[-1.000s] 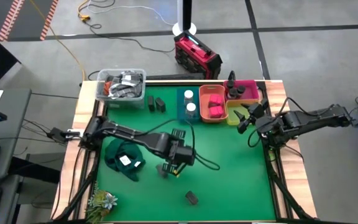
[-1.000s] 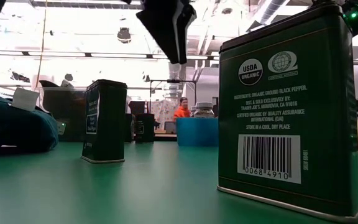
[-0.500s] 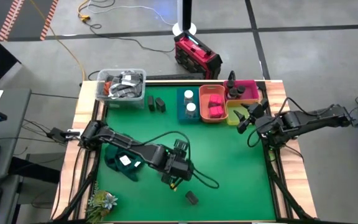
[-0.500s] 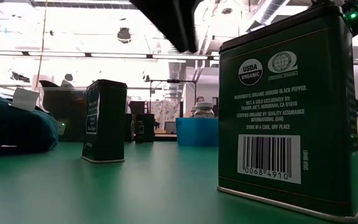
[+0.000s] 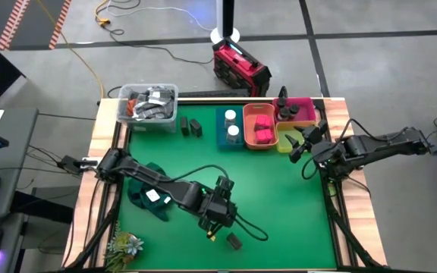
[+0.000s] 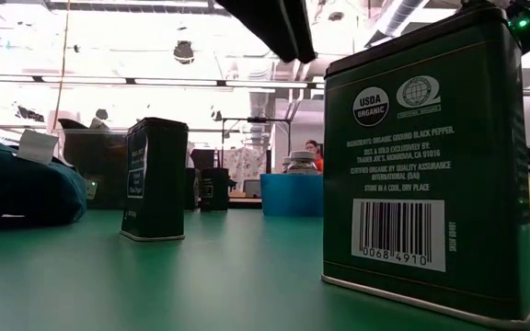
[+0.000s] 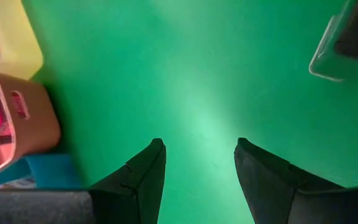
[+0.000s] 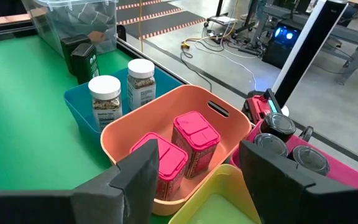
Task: Sort spices by type
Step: Put the black seasoning can into the yellow bin
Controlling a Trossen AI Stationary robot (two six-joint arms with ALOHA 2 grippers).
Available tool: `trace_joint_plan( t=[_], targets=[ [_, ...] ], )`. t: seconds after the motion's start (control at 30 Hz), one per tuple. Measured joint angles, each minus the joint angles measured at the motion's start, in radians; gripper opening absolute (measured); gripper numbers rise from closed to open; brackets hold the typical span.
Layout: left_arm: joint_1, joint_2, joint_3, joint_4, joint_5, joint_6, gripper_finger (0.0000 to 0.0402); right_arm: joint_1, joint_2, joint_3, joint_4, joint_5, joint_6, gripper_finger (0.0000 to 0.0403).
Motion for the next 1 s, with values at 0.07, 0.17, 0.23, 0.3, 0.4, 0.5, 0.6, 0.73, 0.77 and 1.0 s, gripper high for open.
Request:
trace_joint_plan(
  t=[0.07,0.17,0.23,0.3,0.4,0.5,0.6,0.73,0.77,1.0],
  targets=[
    [0.000,0.000,-0.031,0.014,-0.010,-0.001,0.0181,0.000,0.000,0.000,0.000,0.000,0.000,0.0249],
    [0.002,0.000,-0.075,0.011,-0.056,-0.009,0.0181,0.000,0.000,0.000,0.000,0.000,0.000,0.0249],
    [0.003,-0.004,-0.105,0.018,-0.081,-0.018,0.0181,0.000,0.000,0.000,0.000,0.000,0.000,0.0249],
    [0.003,-0.021,-0.146,0.049,-0.087,-0.025,0.0181,0.000,0.000,0.000,0.000,0.000,0.000,0.0249],
    [0.003,-0.079,-0.235,0.140,-0.088,-0.024,0.0181,0.000,0.000,0.000,0.001,-0.001,0.001,0.0249],
    [0.003,-0.174,-0.357,0.272,-0.088,-0.020,0.0181,0.000,0.001,0.000,0.006,-0.001,0.001,0.0249],
    [0.008,-0.292,-0.489,0.413,-0.088,-0.020,0.0181,0.000,0.012,0.000,0.020,-0.001,0.001,0.0249],
    [0.020,-0.445,-0.637,0.579,-0.084,-0.050,0.0181,0.000,0.036,0.000,0.036,-0.001,0.000,0.0249],
    [0.023,-0.473,-0.665,0.601,-0.077,-0.060,0.0181,0.000,0.043,0.000,0.038,-0.001,0.000,0.0249],
    [0.023,-0.578,-0.733,0.626,-0.068,-0.119,0.0181,-0.008,0.072,0.000,0.052,0.000,-0.015,0.0249]
  ],
)
